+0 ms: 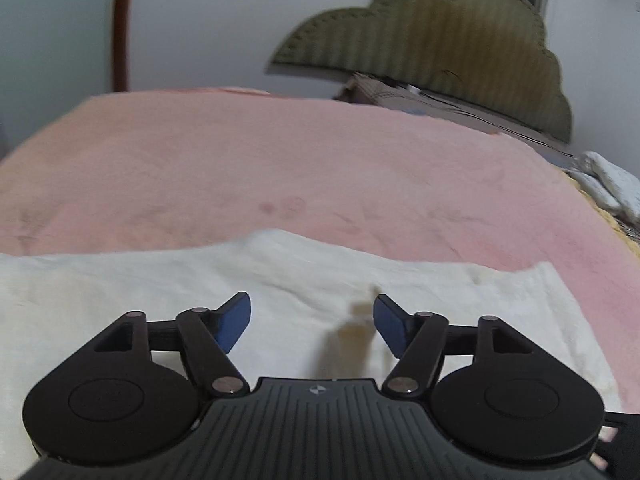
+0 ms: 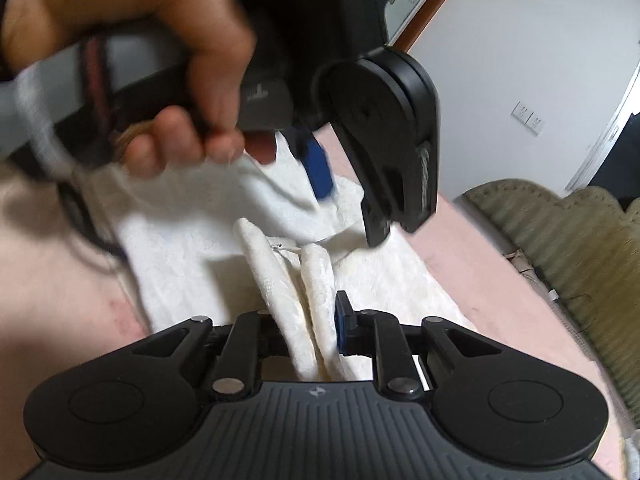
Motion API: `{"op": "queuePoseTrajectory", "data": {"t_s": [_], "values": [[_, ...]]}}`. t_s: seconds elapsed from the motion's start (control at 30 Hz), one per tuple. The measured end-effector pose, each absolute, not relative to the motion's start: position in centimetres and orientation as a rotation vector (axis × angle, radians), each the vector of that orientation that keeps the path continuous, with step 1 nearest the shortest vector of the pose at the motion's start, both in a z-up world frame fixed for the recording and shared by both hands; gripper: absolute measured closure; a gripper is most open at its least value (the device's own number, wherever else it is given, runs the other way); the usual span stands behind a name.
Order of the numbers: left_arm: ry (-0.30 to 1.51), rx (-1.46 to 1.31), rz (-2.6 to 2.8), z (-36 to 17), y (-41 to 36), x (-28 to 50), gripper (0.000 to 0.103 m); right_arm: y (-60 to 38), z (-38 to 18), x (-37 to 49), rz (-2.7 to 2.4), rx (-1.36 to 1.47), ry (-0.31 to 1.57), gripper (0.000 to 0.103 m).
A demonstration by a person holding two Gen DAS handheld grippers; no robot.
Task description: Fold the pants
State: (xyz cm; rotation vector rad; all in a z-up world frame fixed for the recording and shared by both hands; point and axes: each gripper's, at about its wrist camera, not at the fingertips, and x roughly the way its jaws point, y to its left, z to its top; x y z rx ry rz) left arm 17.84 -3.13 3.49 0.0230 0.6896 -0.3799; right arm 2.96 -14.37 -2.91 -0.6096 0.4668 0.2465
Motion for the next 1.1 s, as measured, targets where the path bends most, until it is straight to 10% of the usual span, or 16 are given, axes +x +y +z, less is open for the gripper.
{"op": "queuePoseTrajectory", "data": {"t_s": [0.2,0.4,0.77,0.93,1.1], "values": [[0.561,0.265,-0.033,5.9,-0.9,16.9,0.017,-17.4,0.8,-0.8,0.47,-0.382,0.452,0.044],[0.699,0.227,-0.106,6.5,-0.4,15.9,0.009,-19.6,1.5,-0.1,0.31,-0.408,0.393,0.045],[0.82,-0.155,-0.499,5.6,-1.2,14.1,0.012,-16.3,-1.9,0.6,0.295,-0.627,0.447,0.054],[0.945,-0.336,-0.602,3.8,-0.8,15.0,0.017,-15.2,-4.0,1.4,0.274,-0.72,0.455,0.09],[1.011,-0.4,-0.659,2.6,-1.5,15.4,0.018,-16.6,-2.7,0.8,0.255,-0.583,0.4,0.094]]}}
